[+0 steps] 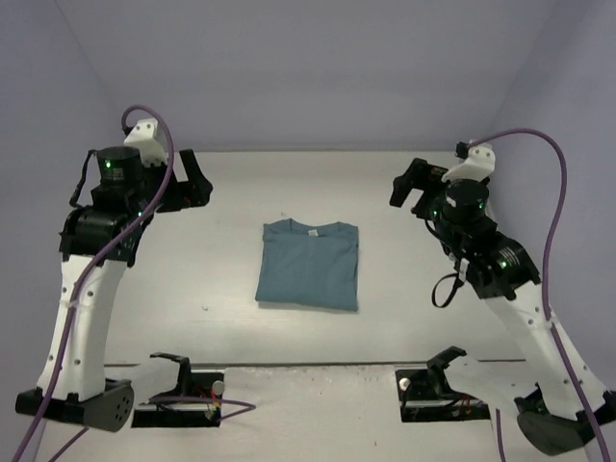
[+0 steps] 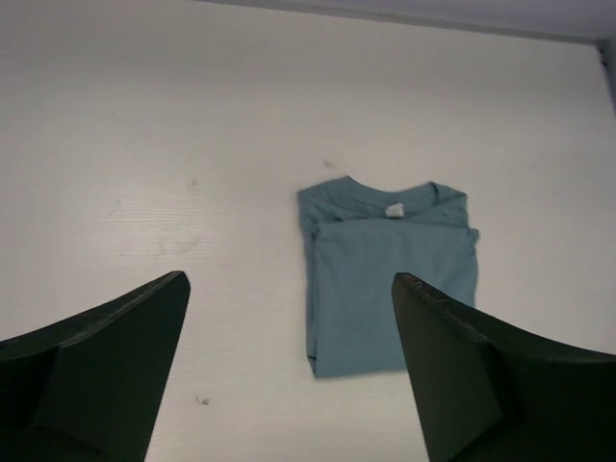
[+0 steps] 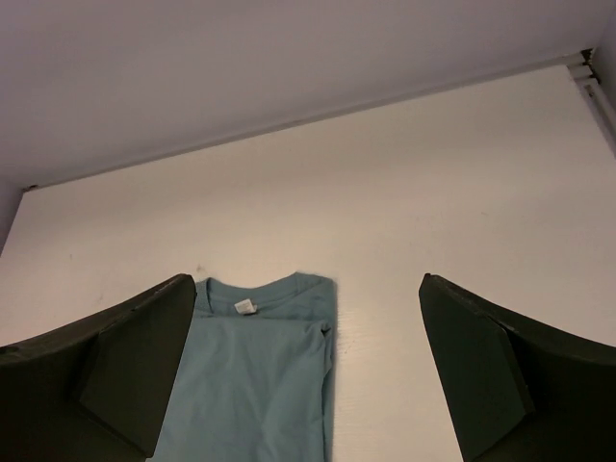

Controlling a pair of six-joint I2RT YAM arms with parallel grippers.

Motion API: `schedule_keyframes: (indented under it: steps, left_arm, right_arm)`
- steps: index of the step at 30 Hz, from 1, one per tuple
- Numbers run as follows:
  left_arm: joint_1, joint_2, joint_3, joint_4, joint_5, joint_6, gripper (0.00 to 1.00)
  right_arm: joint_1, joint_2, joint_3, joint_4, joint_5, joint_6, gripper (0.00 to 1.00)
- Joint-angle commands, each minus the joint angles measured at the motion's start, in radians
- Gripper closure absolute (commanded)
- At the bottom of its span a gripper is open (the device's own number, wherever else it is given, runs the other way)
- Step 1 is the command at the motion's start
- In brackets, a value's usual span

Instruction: Fold and stack the t-shirts

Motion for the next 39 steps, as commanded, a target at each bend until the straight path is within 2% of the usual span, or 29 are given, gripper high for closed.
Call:
schedule_keyframes:
  steps: [1, 4, 5, 7, 10, 11, 13, 15, 16, 23, 26, 29, 32, 36, 39]
  left_arm:
    - [-0.010, 0.061, -0.086, 0.076, 0.282, -0.015, 0.22]
    - [-0.048, 0.092, -0.197, 0.204, 0.416, -0.062, 0.25]
    - [-0.064, 0.102, -0.223, 0.238, 0.448, -0.080, 0.25]
    - [-0.104, 0.133, -0.284, 0.328, 0.486, -0.113, 0.27]
    - [-0.167, 0.217, -0.392, 0.516, 0.532, -0.180, 0.36]
    - [-0.176, 0.236, -0.404, 0.539, 0.539, -0.193, 0.39]
    - [-0.194, 0.300, -0.429, 0.600, 0.534, -0.210, 0.52]
    - [-0.191, 0.364, -0.442, 0.638, 0.521, -0.216, 0.62]
    - [-0.190, 0.388, -0.442, 0.648, 0.520, -0.213, 0.64]
    - [-0.154, 0.613, -0.418, 0.723, 0.524, -0.224, 0.73]
    - [-0.124, 0.676, -0.445, 0.790, 0.542, -0.256, 0.77]
    - [-0.108, 0.706, -0.462, 0.805, 0.540, -0.256, 0.78]
    - [-0.095, 0.730, -0.465, 0.796, 0.535, -0.239, 0.78]
    - [-0.061, 0.742, -0.470, 0.802, 0.543, -0.243, 0.79]
    - [-0.052, 0.655, -0.465, 0.789, 0.541, -0.238, 0.79]
  right_arm:
    - [-0.025, 0.088, -0.080, 0.035, -0.195, -0.030, 0.00]
    - [-0.028, 0.106, -0.240, 0.190, -0.421, 0.034, 0.03]
    - [-0.031, 0.107, -0.292, 0.333, -0.476, 0.057, 0.05]
    - [-0.041, 0.138, -0.387, 0.499, -0.576, 0.110, 0.10]
    - [-0.045, 0.218, -0.466, 0.665, -0.672, 0.158, 0.18]
    - [-0.046, 0.253, -0.479, 0.721, -0.702, 0.171, 0.20]
    - [-0.061, 0.332, -0.492, 0.818, -0.755, 0.196, 0.23]
    - [-0.085, 0.405, -0.505, 0.890, -0.804, 0.218, 0.31]
    - [-0.097, 0.432, -0.515, 0.928, -0.825, 0.231, 0.31]
    - [-0.214, 0.726, -0.620, 1.349, -1.008, 0.375, 0.60]
    - [-0.255, 0.840, -0.642, 1.443, -1.046, 0.399, 0.71]
    - [-0.279, 0.912, -0.682, 1.522, -1.065, 0.415, 0.78]
    - [-0.313, 0.949, -0.736, 1.614, -1.056, 0.441, 0.80]
    - [-0.356, 0.918, -0.764, 1.607, -1.068, 0.428, 0.80]
    - [-0.356, 0.819, -0.725, 1.541, -1.094, 0.420, 0.80]
